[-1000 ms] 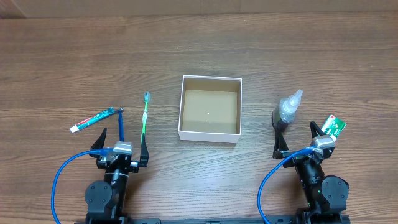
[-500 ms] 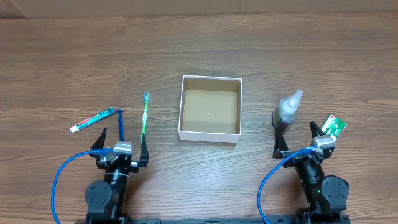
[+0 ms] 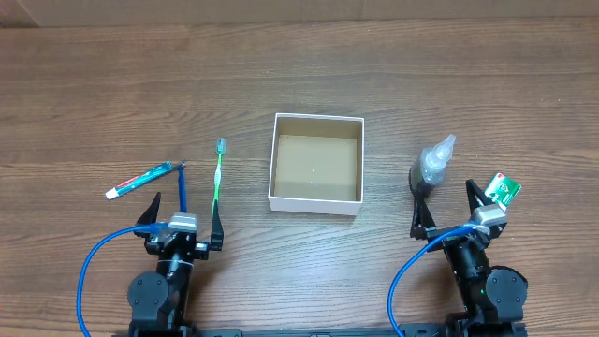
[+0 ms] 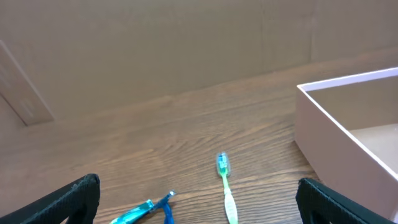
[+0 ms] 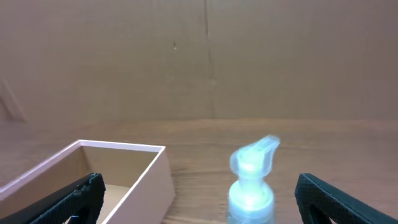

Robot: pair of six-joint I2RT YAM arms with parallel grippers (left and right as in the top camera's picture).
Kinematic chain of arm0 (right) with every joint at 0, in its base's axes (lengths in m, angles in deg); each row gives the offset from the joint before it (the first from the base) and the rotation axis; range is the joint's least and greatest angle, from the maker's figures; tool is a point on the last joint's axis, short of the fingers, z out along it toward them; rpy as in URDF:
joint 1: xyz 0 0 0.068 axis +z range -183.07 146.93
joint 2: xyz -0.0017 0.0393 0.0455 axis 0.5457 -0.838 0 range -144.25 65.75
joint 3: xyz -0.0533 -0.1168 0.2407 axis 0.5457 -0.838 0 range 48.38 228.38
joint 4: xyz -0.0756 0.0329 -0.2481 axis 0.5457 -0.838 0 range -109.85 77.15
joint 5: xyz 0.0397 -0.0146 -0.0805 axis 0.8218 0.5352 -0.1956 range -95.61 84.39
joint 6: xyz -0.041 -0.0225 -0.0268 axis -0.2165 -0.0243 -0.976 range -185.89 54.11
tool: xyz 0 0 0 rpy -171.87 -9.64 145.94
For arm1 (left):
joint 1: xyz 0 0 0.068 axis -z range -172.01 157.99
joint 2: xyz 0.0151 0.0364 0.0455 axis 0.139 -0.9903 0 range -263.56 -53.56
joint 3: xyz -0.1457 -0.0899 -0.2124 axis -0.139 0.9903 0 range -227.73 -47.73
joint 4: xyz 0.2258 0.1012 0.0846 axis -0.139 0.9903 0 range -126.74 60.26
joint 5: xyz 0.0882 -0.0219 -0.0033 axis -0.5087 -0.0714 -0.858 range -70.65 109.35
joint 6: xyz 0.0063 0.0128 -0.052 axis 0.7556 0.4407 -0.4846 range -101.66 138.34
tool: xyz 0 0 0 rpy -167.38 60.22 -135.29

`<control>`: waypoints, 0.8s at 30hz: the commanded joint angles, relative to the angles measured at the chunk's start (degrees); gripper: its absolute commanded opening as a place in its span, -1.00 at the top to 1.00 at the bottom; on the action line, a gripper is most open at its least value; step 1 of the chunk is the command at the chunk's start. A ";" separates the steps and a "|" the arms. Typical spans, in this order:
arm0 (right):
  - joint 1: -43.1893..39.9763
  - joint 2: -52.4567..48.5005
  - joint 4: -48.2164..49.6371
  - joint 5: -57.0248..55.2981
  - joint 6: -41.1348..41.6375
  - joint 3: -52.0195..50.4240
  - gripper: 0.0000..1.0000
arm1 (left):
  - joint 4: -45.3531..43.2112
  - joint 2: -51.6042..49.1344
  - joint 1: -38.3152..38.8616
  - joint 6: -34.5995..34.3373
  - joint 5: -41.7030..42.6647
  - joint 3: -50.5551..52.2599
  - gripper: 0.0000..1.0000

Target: Pack container

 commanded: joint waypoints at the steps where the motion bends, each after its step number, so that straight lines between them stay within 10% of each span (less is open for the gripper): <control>1: 0.15 0.33 -4.17 0.26 6.03 2.19 -1.00 | 4.76 -0.07 0.02 -6.82 -0.04 -5.18 -1.00; 7: 0.15 -11.23 -15.28 -0.76 6.01 16.17 -1.00 | 22.40 -10.38 0.02 -6.84 -1.68 -27.04 -1.00; 15: 0.09 -50.73 -43.25 -2.49 4.90 53.64 -1.00 | 46.16 -40.89 0.02 -7.26 -0.20 -57.37 -1.00; 24: 0.09 -68.48 -56.02 -6.62 4.94 66.90 -1.00 | 51.65 -47.19 0.02 -7.26 0.22 -62.55 -1.00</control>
